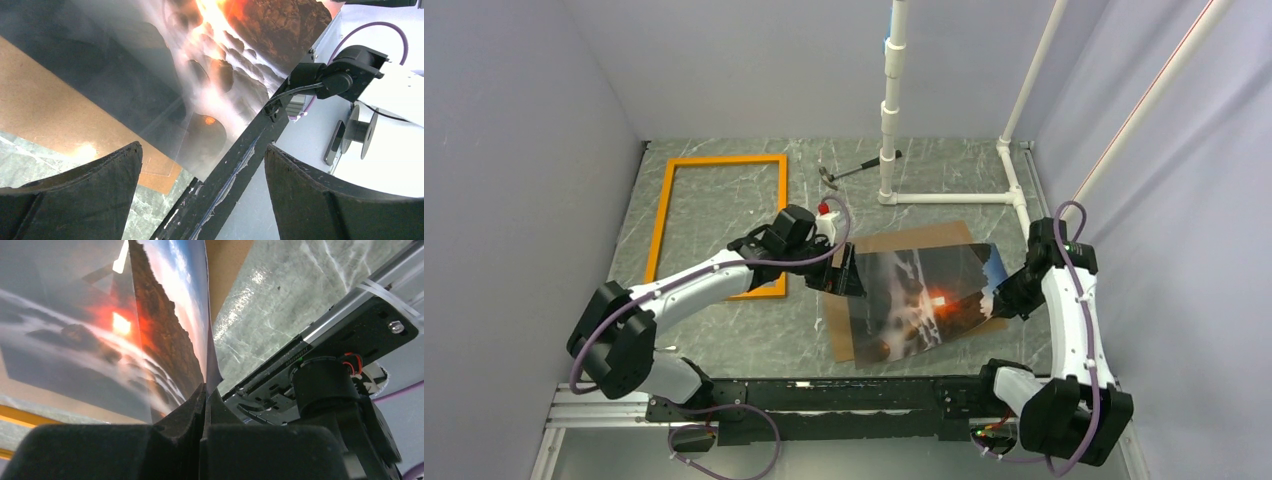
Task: Take the photo out of the frame
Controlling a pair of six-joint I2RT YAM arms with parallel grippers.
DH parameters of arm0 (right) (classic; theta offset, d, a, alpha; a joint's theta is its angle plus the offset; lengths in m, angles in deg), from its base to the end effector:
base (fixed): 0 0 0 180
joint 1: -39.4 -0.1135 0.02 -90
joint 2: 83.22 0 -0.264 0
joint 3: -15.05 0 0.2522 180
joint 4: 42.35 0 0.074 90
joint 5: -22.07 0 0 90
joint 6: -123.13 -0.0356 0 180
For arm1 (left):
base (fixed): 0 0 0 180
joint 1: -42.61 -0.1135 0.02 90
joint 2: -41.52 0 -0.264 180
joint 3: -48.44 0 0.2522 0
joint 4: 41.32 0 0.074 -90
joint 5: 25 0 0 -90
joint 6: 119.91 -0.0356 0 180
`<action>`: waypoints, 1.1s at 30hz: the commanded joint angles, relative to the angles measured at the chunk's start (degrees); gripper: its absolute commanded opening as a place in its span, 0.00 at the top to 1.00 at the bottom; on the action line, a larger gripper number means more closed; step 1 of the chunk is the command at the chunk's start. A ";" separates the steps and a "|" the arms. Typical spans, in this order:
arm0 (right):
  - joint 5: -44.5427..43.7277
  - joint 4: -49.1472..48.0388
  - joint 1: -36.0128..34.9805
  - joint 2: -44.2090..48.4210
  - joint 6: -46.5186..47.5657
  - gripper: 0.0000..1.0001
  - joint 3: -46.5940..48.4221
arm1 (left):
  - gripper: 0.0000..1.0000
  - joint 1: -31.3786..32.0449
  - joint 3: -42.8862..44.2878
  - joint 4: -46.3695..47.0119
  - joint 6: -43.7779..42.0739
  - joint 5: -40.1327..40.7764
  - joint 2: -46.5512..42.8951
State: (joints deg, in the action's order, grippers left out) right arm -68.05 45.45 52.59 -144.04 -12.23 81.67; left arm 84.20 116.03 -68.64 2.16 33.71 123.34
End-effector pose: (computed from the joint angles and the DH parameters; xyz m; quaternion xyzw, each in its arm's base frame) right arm 0.1533 -0.0360 0.2609 0.4879 0.8701 0.0183 0.0673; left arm 0.2159 -0.2163 0.2436 0.1831 0.8659 -0.4337 0.1688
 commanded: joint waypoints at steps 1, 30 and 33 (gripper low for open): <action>-4.55 8.99 0.08 2.30 -0.63 1.00 7.01 | 0.05 -1.89 1.99 -1.88 -2.67 -2.29 -3.49; 20.58 -10.29 0.00 -3.05 12.73 1.00 57.49 | 0.05 -9.11 -0.17 -4.98 -2.73 -3.24 -12.69; 28.18 -17.40 -1.24 -4.96 9.09 1.00 56.21 | 0.05 -10.04 -0.66 -5.72 -2.53 -2.09 -14.33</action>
State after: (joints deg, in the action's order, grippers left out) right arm -54.22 41.45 52.56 -145.50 -0.45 138.08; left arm 75.26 115.79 -73.89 -0.31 30.46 112.19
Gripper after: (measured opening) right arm 0.006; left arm 0.950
